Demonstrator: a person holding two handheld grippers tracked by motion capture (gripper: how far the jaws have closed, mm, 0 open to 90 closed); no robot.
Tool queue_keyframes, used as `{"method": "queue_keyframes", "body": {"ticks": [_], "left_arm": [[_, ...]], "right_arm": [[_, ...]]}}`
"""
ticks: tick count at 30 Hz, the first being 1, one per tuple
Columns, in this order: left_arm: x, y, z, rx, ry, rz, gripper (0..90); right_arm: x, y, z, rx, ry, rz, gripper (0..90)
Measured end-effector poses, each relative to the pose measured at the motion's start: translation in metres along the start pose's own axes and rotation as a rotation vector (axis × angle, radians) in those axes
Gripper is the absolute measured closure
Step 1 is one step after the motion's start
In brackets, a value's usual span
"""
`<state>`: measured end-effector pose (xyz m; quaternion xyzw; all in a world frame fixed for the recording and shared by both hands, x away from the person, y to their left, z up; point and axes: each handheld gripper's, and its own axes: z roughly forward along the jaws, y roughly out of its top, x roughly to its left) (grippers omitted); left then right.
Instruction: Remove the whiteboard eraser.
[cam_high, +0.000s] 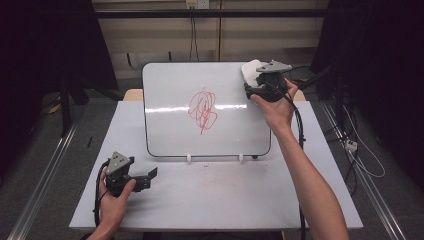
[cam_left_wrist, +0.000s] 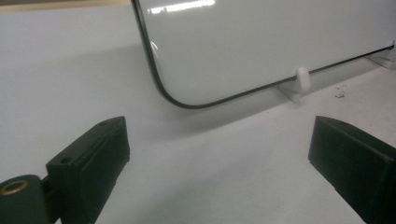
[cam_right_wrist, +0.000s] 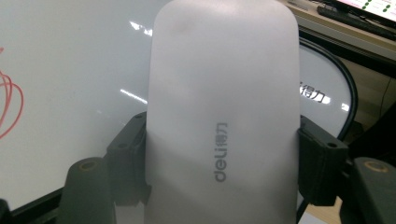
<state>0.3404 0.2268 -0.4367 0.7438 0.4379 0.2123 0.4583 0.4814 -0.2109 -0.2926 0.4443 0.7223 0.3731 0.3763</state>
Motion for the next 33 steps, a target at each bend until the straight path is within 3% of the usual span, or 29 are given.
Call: {"method": "queue_keyframes", "body": {"ticks": [10, 21, 29, 33], "left_arm": [[0.001, 0.0, -0.006, -0.01, 0.021, 0.002, 5.2], [0.002, -0.002, -0.012, -0.015, 0.033, -0.02, 5.2], [0.001, -0.003, -0.014, -0.014, 0.039, 0.007, 5.2], [0.005, -0.007, -0.015, -0.007, 0.03, -0.021, 5.2]], "right_arm": [[0.007, 0.0, -0.017, -0.05, 0.027, -0.017, 31.2], [0.017, -0.015, -0.029, -0.073, 0.073, -0.026, 31.2], [0.031, -0.02, -0.028, -0.084, 0.103, -0.067, 31.2], [0.041, -0.019, -0.029, -0.084, 0.109, -0.095, 31.2]]}}
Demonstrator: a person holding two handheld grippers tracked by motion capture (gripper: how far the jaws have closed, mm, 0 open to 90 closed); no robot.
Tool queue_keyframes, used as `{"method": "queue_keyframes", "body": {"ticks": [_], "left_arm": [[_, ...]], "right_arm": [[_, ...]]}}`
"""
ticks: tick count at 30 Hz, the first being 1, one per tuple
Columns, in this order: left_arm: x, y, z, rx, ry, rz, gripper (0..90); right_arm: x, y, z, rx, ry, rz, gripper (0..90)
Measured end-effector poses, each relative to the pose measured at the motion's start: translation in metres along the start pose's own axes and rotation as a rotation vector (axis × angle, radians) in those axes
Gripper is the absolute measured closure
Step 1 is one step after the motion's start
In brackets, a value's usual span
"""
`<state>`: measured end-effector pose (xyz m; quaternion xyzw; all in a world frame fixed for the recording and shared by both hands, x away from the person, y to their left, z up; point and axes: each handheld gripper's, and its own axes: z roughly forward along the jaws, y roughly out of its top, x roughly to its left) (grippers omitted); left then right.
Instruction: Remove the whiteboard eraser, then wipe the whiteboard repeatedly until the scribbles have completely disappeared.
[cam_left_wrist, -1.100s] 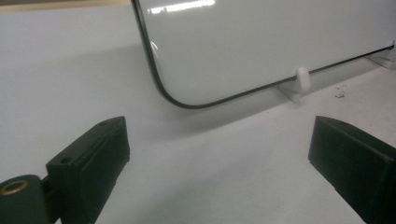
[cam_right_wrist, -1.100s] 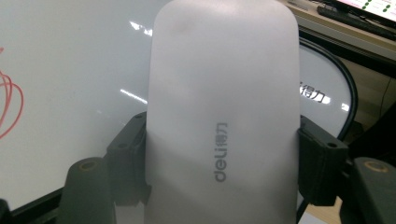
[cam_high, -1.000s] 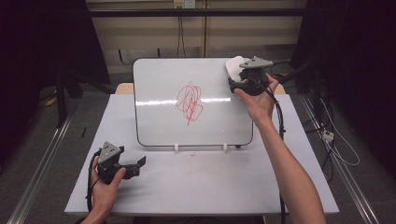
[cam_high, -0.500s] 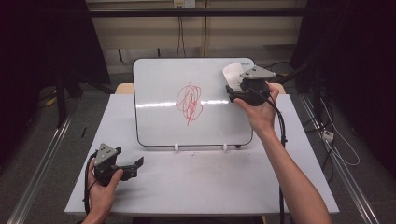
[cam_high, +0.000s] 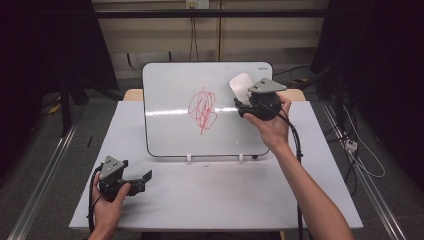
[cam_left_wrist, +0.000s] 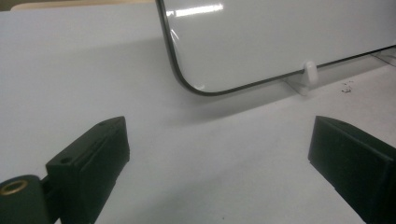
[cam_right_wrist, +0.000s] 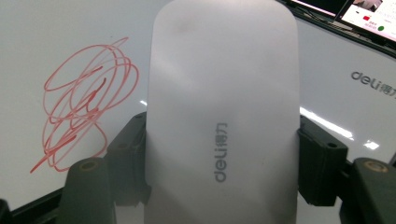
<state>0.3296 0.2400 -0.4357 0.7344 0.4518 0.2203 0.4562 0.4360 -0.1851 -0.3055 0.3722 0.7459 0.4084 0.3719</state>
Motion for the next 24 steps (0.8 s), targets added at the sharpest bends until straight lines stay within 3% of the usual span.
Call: {"method": "queue_keyframes", "body": {"ticks": [13, 24], "left_arm": [[-0.003, 0.004, 0.002, -0.012, -0.008, 0.013, 5.3], [-0.002, 0.003, 0.004, -0.004, -0.013, 0.011, 5.2]], "right_arm": [[0.024, 0.008, 0.01, -0.008, 0.033, -0.05, 31.2], [0.033, 0.017, 0.022, -0.007, 0.039, -0.078, 31.3]]}}
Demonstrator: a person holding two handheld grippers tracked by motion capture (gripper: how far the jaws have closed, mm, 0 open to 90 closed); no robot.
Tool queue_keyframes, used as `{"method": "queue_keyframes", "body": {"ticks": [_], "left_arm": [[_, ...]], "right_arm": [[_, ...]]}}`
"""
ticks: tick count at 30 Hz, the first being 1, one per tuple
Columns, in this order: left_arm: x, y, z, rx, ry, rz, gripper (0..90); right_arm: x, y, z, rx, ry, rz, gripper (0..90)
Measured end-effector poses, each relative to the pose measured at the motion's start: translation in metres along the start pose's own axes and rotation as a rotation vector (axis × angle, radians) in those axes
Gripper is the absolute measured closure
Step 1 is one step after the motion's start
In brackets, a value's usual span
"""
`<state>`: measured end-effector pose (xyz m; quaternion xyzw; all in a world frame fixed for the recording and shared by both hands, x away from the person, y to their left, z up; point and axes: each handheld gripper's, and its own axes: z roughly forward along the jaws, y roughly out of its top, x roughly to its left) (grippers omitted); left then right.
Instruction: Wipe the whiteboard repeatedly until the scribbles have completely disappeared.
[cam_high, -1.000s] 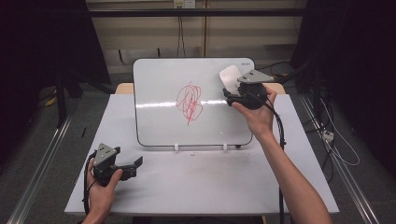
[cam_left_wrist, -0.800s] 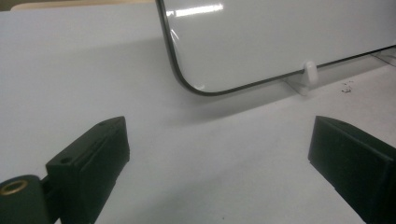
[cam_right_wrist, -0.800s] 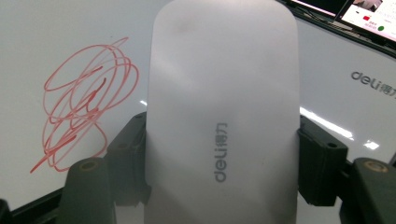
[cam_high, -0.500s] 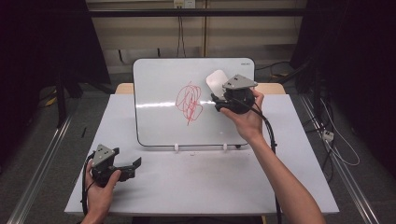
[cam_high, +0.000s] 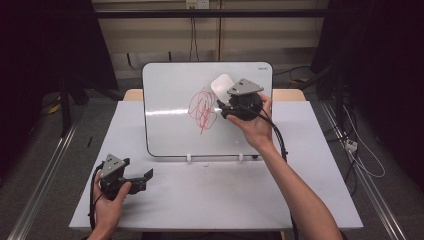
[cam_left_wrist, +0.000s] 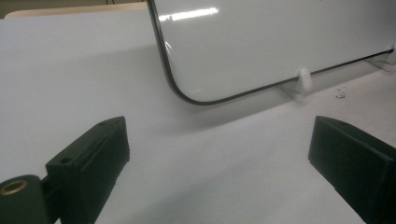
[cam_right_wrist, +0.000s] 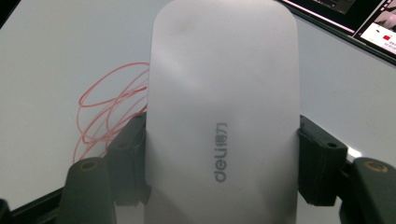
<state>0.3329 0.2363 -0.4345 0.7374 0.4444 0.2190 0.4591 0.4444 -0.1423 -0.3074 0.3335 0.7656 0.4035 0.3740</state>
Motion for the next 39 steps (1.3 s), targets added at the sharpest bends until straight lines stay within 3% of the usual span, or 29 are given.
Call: {"method": "queue_keyframes", "body": {"ticks": [6, 24, 33, 36, 39], "left_arm": [[0.001, 0.0, 0.0, -0.001, -0.008, -0.005, 5.2], [0.0, 0.003, 0.002, -0.004, -0.022, 0.003, 5.2], [-0.002, 0.002, -0.002, -0.001, -0.031, 0.013, 5.2], [-0.002, 0.002, -0.002, -0.004, -0.029, 0.012, 5.2], [-0.001, 0.002, -0.003, -0.002, -0.025, 0.01, 5.2]], "right_arm": [[0.003, 0.008, 0.011, 0.004, 0.015, -0.003, 31.3], [0.009, 0.022, 0.037, 0.038, -0.033, -0.049, 31.3], [0.014, 0.021, 0.047, 0.058, -0.08, -0.089, 31.2], [0.019, 0.022, 0.049, 0.071, -0.129, -0.135, 31.2], [0.018, 0.021, 0.05, 0.07, -0.126, -0.133, 31.2]]}}
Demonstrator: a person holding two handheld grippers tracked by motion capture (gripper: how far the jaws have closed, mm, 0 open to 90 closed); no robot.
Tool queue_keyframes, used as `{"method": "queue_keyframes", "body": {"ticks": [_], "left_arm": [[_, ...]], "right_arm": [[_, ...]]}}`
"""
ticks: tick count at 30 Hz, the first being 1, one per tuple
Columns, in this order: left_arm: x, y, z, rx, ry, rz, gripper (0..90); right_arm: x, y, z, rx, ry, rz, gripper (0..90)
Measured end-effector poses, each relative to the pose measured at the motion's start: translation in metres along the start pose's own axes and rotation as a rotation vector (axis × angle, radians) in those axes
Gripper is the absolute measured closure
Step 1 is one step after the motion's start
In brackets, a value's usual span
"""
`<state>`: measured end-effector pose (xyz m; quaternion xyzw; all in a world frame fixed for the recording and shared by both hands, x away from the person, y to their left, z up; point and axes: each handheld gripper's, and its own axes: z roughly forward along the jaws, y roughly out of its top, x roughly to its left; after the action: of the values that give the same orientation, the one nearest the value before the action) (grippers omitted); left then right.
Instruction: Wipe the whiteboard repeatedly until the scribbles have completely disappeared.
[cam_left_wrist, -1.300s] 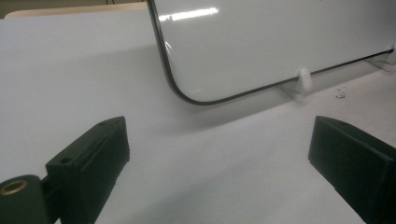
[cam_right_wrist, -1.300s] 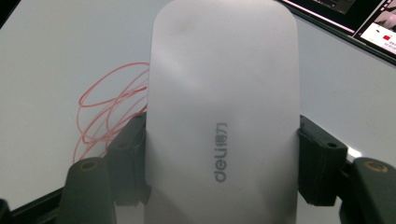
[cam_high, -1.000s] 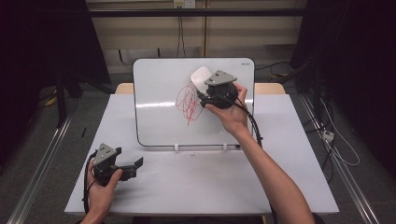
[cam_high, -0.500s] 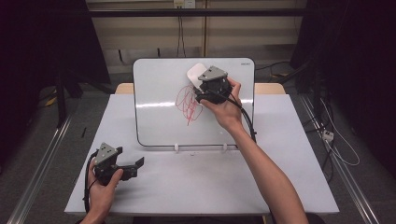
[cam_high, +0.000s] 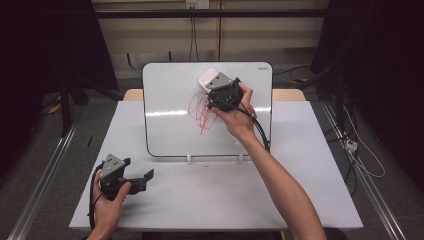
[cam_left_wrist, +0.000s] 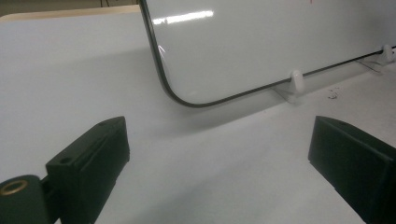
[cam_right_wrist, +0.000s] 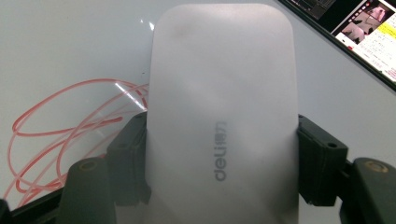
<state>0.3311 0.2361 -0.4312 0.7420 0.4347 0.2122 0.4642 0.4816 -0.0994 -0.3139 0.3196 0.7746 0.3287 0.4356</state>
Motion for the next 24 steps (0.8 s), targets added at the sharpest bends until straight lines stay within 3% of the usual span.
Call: {"method": "queue_keyframes", "body": {"ticks": [17, 24], "left_arm": [[-0.001, 0.001, -0.001, -0.01, 0.002, 0.003, 5.2], [-0.001, 0.0, 0.0, -0.001, 0.001, 0.001, 5.2]], "right_arm": [[0.004, 0.001, -0.006, -0.009, -0.025, 0.006, 31.4], [0.012, -0.001, -0.006, -0.01, -0.031, -0.025, 31.5]]}}
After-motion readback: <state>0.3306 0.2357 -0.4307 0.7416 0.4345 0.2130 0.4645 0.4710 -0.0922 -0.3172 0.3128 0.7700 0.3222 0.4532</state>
